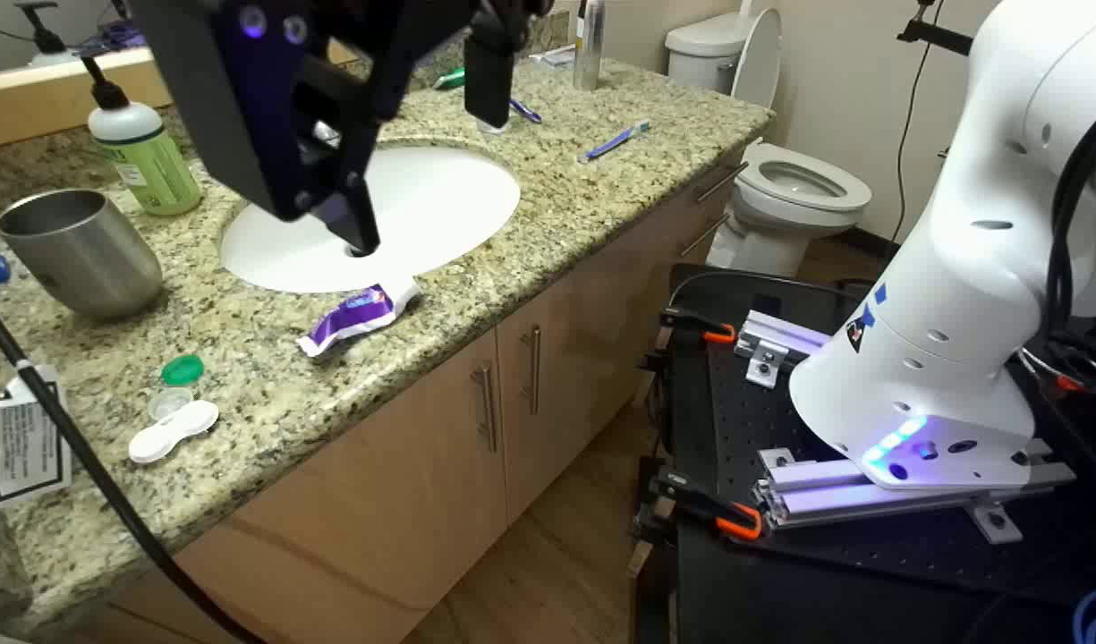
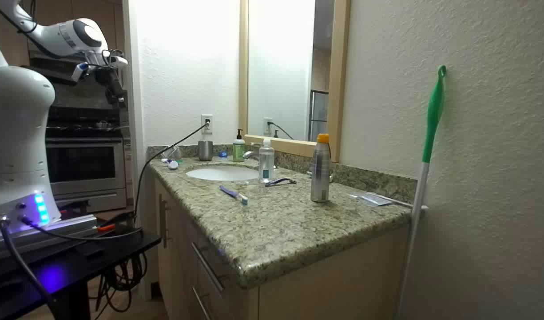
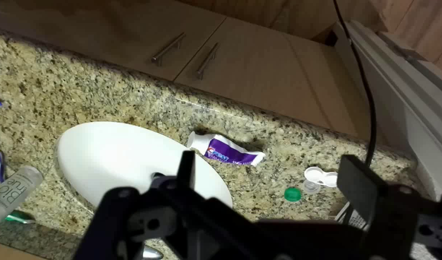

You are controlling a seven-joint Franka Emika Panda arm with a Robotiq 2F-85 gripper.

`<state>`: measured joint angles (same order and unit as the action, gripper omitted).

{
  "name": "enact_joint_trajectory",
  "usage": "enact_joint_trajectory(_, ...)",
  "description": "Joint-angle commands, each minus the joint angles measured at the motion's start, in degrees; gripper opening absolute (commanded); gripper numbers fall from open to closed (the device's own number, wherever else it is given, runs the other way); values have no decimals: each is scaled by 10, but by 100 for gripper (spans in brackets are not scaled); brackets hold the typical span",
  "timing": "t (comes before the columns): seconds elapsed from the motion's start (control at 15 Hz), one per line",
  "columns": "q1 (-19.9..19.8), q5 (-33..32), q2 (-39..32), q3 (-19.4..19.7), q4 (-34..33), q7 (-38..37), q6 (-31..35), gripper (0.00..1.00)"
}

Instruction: Pick the toothbrush on the counter and put it in the cup

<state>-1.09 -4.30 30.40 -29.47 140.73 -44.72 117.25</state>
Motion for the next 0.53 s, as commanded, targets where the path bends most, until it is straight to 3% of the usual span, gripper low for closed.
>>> enact_joint_trajectory(0.0, 29, -18, -9, 26, -1, -14, -2, 100)
enact_joint_trajectory(0.27, 45, 67, 66, 144, 103, 21, 22, 100)
enact_joint_trajectory(0.47, 35, 128, 111, 208, 190, 35, 31, 100)
